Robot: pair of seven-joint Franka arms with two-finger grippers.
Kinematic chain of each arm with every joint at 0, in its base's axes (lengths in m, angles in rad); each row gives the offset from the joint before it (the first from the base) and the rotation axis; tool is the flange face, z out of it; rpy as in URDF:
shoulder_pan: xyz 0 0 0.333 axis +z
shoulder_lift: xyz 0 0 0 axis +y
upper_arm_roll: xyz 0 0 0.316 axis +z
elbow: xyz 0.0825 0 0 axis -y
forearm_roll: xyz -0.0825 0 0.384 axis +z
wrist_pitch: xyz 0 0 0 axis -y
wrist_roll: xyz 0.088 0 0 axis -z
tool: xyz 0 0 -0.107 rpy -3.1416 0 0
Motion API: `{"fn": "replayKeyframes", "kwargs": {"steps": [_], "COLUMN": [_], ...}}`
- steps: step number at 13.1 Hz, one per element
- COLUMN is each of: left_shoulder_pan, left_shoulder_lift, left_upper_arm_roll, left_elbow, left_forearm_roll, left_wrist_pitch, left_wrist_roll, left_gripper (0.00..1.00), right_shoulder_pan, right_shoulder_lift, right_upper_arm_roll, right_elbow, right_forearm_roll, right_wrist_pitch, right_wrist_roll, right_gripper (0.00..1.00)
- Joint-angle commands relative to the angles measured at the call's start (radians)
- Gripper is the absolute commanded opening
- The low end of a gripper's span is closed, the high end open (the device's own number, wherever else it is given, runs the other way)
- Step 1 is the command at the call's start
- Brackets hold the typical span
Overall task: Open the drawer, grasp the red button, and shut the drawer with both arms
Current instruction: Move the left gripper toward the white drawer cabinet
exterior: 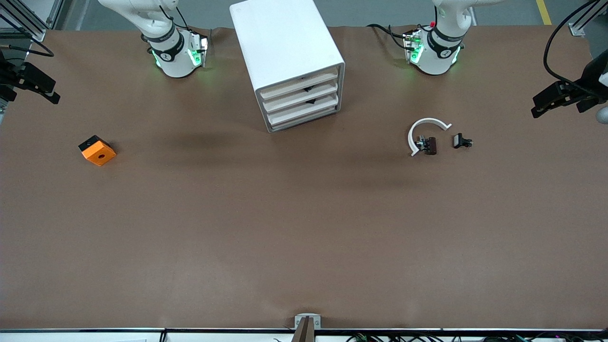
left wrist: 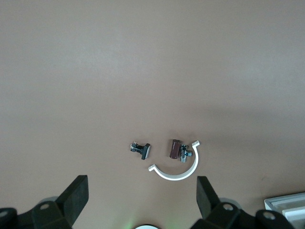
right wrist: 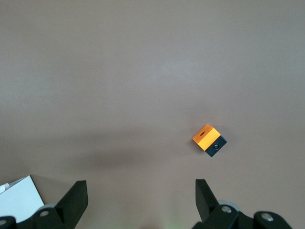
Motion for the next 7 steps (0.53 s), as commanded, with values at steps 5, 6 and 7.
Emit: {"fn": "replayKeyframes", "kwargs": {"steps": [5,6,7], "left_shoulder_pan": [-0.019,-0.021,-0.023], "left_shoulder_lift": [0.136,0.172,0.236], "left_upper_arm_roll": [0.009,0.008,0.004], "left_elbow": [0.107,0.108,0.108], "left_forearm_roll": [0.01,0.013,0.016], "left_wrist_pitch": [-0.002,0.007,0.039], "left_wrist_roll": [0.001,0.003,-0.005], "left_gripper": [1.0,1.0,1.0], "right_shoulder_pan": [0.0,0.0,0.0], "right_shoulder_lift": [-0.004,-0.004,-0.004], "right_upper_arm_roll": [-0.002,-0.002,-0.002], "right_elbow": [-0.002,-0.002,-0.002], "right_forearm_roll": [-0.013,-0.013,-0.013], "right_wrist_pitch": [0.004,0.004,0.004], "right_wrist_roll": [0.01,0.01,0.01], "right_gripper": [1.0,1.0,1.0]}}
